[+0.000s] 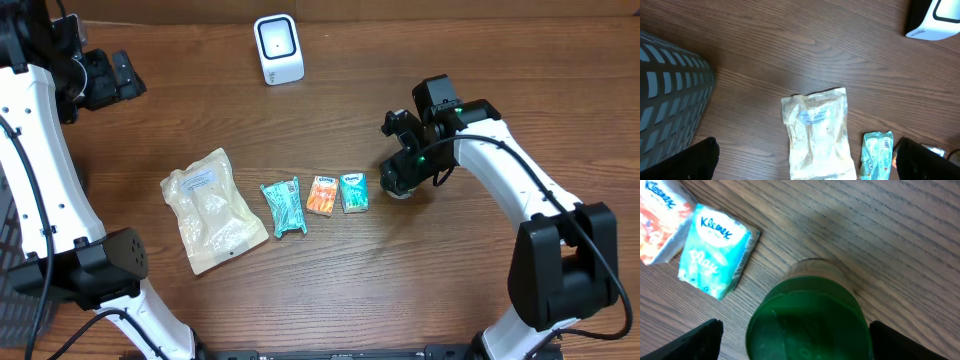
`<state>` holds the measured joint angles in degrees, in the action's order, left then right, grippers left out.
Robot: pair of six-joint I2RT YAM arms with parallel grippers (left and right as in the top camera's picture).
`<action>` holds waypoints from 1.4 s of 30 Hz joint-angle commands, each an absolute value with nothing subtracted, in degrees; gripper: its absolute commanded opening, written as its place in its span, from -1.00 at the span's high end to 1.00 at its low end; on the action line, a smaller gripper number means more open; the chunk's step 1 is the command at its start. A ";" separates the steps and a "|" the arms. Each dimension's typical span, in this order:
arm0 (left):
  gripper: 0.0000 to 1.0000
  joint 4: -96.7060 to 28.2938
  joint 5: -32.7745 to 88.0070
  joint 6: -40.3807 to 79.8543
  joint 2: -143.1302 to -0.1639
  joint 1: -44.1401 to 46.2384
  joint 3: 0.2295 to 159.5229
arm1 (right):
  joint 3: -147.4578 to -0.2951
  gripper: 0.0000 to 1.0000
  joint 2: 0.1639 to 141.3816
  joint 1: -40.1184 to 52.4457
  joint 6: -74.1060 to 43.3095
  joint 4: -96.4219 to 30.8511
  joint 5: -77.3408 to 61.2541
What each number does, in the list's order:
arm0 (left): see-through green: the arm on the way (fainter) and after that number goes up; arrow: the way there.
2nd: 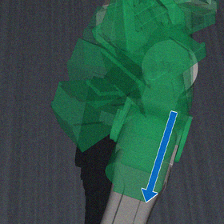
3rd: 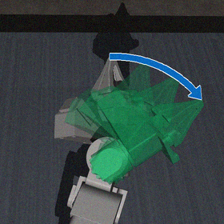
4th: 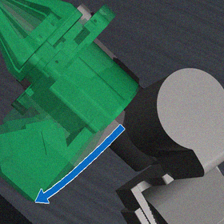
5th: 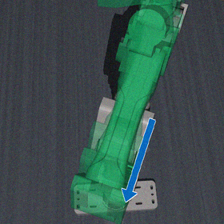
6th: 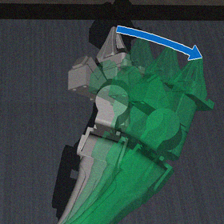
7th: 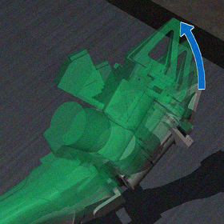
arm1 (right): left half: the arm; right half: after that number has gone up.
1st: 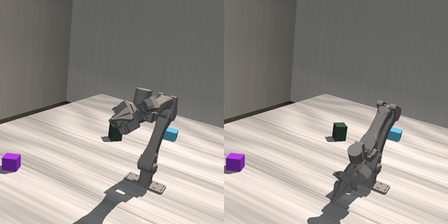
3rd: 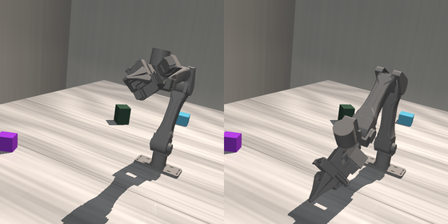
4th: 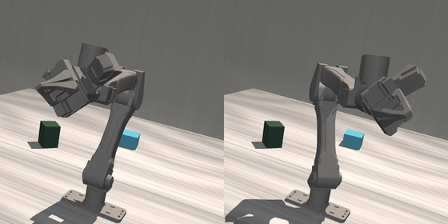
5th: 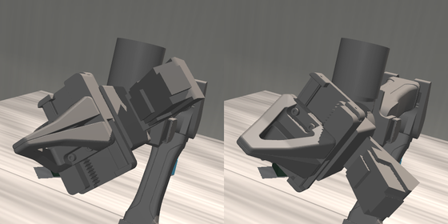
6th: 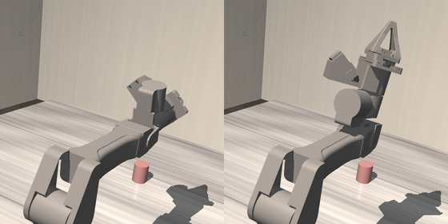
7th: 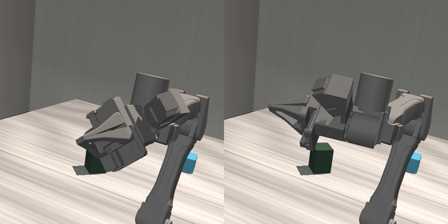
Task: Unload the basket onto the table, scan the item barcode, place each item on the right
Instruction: 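Lower the right gripper and close it around the bottle cap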
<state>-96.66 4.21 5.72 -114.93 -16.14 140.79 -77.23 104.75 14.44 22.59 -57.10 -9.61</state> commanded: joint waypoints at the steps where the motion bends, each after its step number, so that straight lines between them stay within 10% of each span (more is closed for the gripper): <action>1: -0.99 -96.79 4.05 4.71 -115.02 -16.10 140.70 | -76.86 -0.78 105.51 14.37 22.98 -57.12 -9.06; 42: -0.99 -96.79 4.03 4.71 -115.02 -16.10 140.70 | -74.19 -0.64 105.58 14.37 23.03 -53.52 -7.49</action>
<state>-96.68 4.21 5.72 -114.91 -16.14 140.79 -75.26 105.08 14.44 22.70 -54.11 -8.43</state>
